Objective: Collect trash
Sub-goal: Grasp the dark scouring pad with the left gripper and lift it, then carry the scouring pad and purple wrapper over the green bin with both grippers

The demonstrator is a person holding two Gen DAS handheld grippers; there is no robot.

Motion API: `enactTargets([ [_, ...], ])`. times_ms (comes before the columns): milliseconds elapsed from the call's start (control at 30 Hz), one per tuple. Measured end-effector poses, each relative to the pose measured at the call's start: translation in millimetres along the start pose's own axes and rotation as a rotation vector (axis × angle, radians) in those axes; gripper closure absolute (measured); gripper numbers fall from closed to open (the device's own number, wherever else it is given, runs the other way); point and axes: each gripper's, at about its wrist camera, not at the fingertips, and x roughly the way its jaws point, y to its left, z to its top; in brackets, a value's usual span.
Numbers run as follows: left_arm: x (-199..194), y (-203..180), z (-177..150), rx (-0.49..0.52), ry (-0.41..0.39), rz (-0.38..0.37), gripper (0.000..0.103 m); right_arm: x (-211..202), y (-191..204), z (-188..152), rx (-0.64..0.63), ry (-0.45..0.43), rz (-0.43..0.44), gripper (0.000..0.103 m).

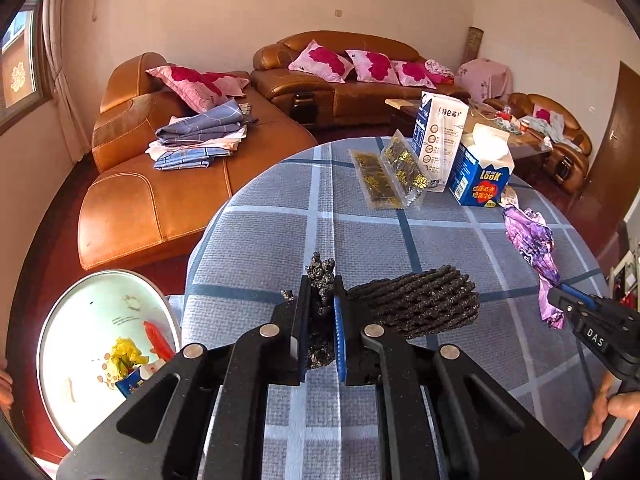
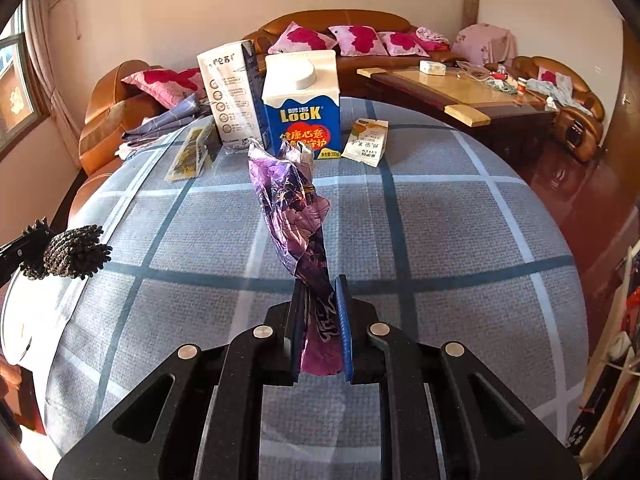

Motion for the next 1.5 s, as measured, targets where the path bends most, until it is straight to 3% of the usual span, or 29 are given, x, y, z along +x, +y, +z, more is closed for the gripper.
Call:
enactTargets([
  [333, -26.2, 26.2, -25.1, -0.051, -0.011, 0.011, 0.093, -36.9, 34.7, -23.8, -0.016, -0.033, 0.057, 0.087],
  [1100, -86.1, 92.6, -60.8, -0.165, -0.075, 0.050, 0.093, -70.8, 112.6, -50.0, -0.106, -0.033, 0.134, 0.087],
  [1500, -100.1, 125.6, -72.9, -0.203, -0.073, 0.109, 0.093, -74.0, 151.4, -55.0, -0.158, -0.026, 0.197, 0.087],
])
